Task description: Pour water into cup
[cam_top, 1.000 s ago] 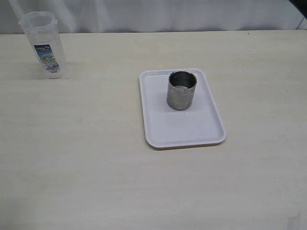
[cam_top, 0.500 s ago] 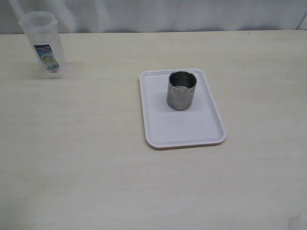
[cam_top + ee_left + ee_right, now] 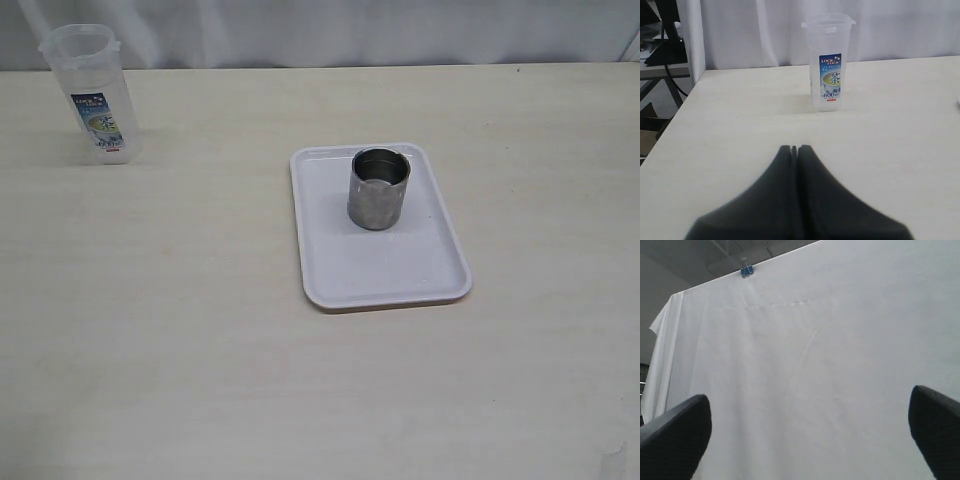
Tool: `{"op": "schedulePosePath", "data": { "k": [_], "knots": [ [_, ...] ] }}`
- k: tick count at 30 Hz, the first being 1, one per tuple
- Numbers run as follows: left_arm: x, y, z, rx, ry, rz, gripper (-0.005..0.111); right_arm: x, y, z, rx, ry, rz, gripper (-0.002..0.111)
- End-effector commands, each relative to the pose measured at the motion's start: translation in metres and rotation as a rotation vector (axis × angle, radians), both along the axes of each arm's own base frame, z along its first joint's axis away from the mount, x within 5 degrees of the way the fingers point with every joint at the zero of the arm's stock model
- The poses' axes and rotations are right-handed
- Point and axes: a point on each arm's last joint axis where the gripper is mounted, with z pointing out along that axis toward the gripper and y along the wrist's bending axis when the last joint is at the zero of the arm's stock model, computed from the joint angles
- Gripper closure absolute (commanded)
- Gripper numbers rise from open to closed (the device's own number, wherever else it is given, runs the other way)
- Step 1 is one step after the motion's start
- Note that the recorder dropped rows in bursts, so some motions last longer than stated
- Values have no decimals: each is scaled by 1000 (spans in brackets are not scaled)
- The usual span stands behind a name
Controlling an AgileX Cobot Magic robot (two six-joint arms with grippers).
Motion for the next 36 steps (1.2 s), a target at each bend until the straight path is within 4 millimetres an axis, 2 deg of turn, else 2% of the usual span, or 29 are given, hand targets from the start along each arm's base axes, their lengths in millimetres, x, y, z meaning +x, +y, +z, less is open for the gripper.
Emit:
{"op": "schedulePosePath", "data": {
  "k": [1, 12, 27, 31, 36],
  "knots": [
    [0, 0, 0, -1, -9, 0, 107, -3, -1, -5, -20, 33, -30, -1],
    [0, 0, 0, -3, -2, 0, 107, -1, -6, -16, -30, 165, -105, -1],
    [0, 0, 0, -3, -2, 0, 107, -11, -10, -23, -196, 182, -267, -1],
    [0, 0, 0, -3, -2, 0, 107, -10, -12, -28, -239, 233, -308, -1],
    [0, 0, 0, -3, -4, 0, 107, -8, -12, -40, -378, 342, -312, -1]
  ]
}}
